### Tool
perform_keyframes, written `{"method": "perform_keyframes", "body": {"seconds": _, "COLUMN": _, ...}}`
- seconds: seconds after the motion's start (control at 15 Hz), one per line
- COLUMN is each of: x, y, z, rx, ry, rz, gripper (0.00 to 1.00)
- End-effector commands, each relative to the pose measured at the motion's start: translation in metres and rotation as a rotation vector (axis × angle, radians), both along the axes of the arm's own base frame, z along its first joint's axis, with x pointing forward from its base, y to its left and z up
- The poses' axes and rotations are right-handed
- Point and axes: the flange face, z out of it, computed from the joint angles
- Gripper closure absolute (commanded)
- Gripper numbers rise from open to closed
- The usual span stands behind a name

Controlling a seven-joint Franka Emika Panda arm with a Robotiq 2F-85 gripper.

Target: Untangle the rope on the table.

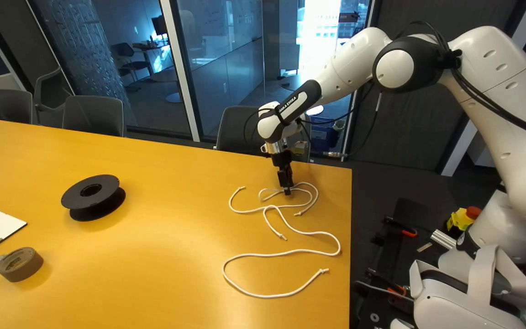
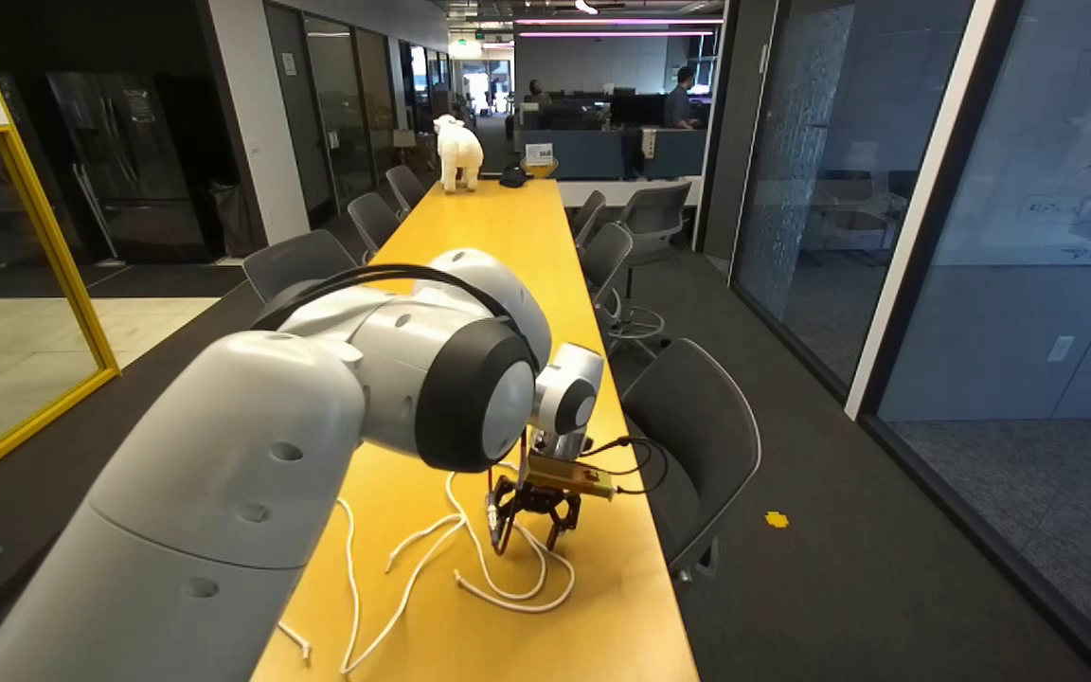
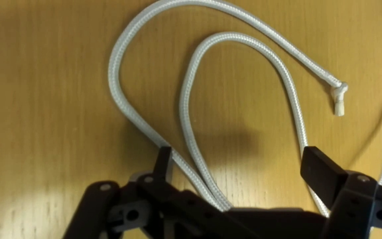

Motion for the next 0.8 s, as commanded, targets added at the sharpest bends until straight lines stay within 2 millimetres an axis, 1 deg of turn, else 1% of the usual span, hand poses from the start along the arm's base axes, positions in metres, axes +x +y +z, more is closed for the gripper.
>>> {"method": "perform_keyframes", "body": {"seconds": 0.0, "x": -0.016, "y": -0.005, "z": 0.019, "rx": -0.015, "ry": -0.052, "rz": -0.014, "gripper": 0.0}}
{"method": "perform_keyframes", "body": {"seconds": 0.07, "x": -0.016, "y": -0.007, "z": 0.022, "rx": -0.034, "ry": -0.088, "rz": -0.026, "gripper": 0.0}}
{"method": "perform_keyframes", "body": {"seconds": 0.27, "x": -0.011, "y": -0.011, "z": 0.045, "rx": -0.098, "ry": -0.221, "rz": -0.07, "gripper": 0.0}}
{"method": "perform_keyframes", "body": {"seconds": 0.33, "x": -0.012, "y": -0.013, "z": 0.058, "rx": -0.114, "ry": -0.26, "rz": -0.094, "gripper": 0.0}}
{"method": "perform_keyframes", "body": {"seconds": 0.47, "x": -0.019, "y": -0.018, "z": 0.092, "rx": -0.164, "ry": -0.326, "rz": -0.15, "gripper": 0.0}}
{"method": "perform_keyframes", "body": {"seconds": 0.6, "x": -0.033, "y": -0.023, "z": 0.125, "rx": -0.221, "ry": -0.35, "rz": -0.208, "gripper": 0.0}}
{"method": "perform_keyframes", "body": {"seconds": 0.73, "x": -0.05, "y": -0.026, "z": 0.149, "rx": -0.262, "ry": -0.327, "rz": -0.237, "gripper": 0.0}}
